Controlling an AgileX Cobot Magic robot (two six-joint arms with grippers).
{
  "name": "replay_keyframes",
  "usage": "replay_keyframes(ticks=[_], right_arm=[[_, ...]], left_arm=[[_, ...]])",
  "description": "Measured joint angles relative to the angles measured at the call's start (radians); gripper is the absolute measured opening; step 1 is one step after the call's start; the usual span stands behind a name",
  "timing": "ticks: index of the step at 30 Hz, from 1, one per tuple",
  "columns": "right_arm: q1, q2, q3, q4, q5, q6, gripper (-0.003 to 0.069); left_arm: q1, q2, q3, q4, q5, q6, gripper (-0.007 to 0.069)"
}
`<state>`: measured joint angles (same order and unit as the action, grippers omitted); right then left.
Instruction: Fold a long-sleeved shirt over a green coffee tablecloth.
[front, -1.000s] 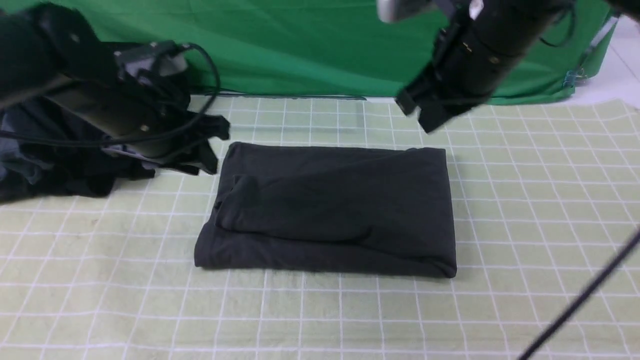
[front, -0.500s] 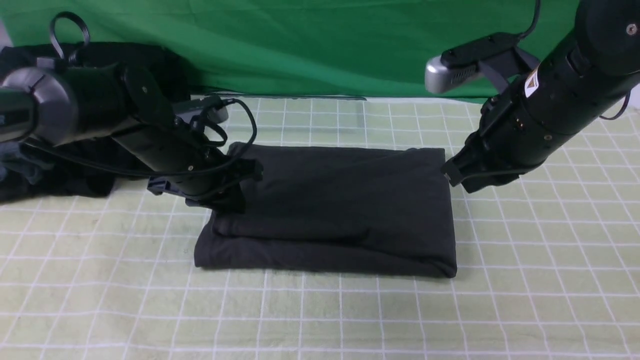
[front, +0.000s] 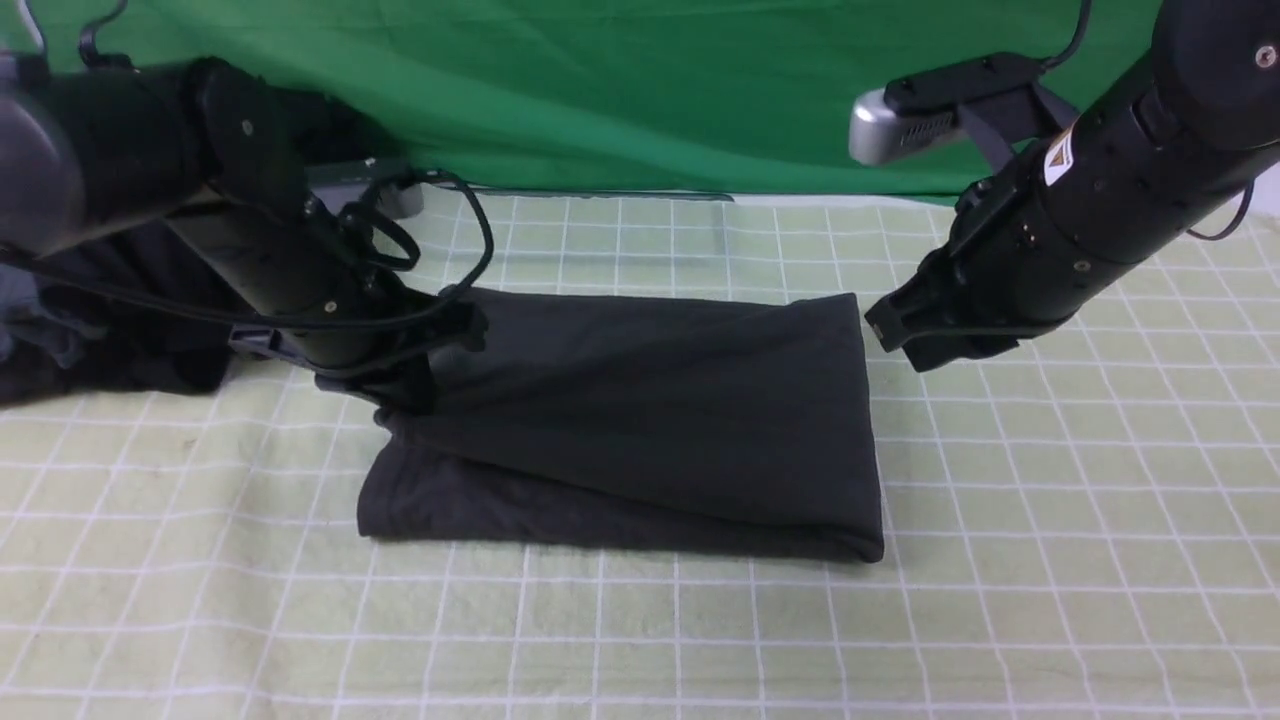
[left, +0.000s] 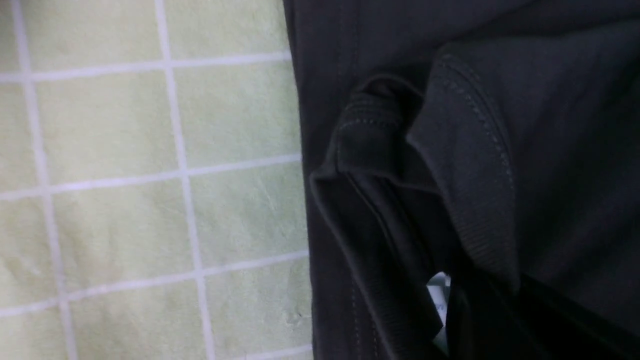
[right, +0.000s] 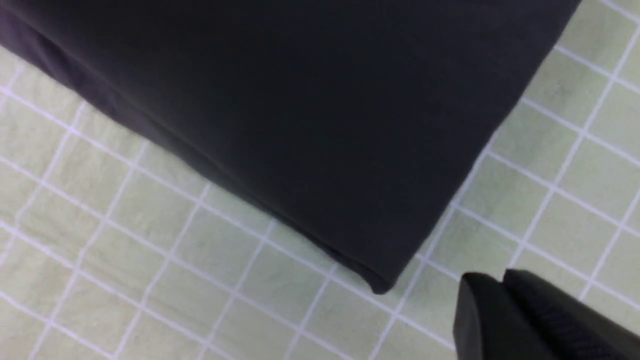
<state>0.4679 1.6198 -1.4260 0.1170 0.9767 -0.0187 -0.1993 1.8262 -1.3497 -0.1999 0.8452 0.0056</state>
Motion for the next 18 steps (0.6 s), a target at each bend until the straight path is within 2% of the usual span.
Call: replay_keyframes(ticks=[2,5,6,9,10,13,18], right_arm=[[0.000,0.000,0.000,0.014,-0.001,0.001,0.0043],[0.000,0.001,0.000,0.023,-0.002,0.001,0.0050],[0.000,0.002,0.000,0.023,-0.001,0.001,0.0050],[0.000,0.017,0.000,0.029,0.013,0.001,0.0050],[0.000,0.020,0.000,0.030,0.018,0.001,0.0050],[0.000,0.041,0.000,0.036,0.030,0.001,0.0050],[0.001,0.044,0.000,0.043,0.029,-0.007,0.0050]], left_arm=[[0.000,0.010,0.000,0.007,0.002,0.001,0.0048],[0.000,0.025,0.000,0.073,0.008,-0.030,0.0147],[0.000,0.025,0.000,0.077,0.008,-0.033,0.0155],[0.000,0.025,0.000,0.143,0.034,-0.083,0.0296],[0.000,0.025,0.000,0.146,0.036,-0.082,0.0304],[0.000,0.023,0.000,0.200,0.070,-0.096,0.0426],[0.000,-0.019,0.000,0.289,0.084,-0.169,0.0475]])
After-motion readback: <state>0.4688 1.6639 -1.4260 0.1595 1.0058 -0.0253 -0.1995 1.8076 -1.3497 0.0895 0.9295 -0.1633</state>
